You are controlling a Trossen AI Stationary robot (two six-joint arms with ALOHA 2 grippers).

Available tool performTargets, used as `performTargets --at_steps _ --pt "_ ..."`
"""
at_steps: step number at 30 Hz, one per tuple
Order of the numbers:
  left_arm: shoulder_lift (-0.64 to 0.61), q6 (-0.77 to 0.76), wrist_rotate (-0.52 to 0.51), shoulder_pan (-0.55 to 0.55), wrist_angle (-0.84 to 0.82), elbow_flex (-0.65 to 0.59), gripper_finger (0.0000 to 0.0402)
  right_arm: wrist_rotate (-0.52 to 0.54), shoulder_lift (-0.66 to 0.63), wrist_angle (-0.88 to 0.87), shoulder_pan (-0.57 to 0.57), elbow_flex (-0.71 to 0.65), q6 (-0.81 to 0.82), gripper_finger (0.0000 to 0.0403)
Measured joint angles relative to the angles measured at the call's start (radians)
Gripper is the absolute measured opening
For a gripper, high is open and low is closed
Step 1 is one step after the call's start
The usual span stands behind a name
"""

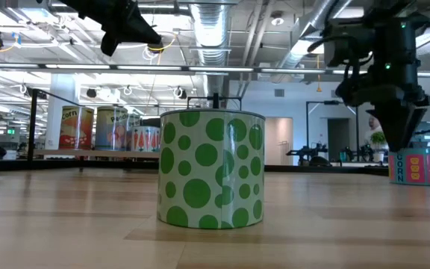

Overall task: Pick and place cans onto a shelf
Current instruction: Put the small canned corn on the shelf

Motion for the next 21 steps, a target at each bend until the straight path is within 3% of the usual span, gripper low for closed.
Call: performTargets --at_steps 8,14,21 --pt "0.000 -0.006 0.031 0.000 0.000 0.000 0.0004 -0.043 0.057 0.109 0.038 0.029 -0.030 0.0018" --pt "0.000 -0.008 0.045 -0.019 0.003 0.000 0.0004 -0.047 0.155 0.209 0.094 0.191 -0.080 0.0022" --pt "-0.003 0.041 0.047 -0.048 0.004 0.000 0.0004 0.006 0.445 0.243 0.135 0.532 -0.202 0.0012"
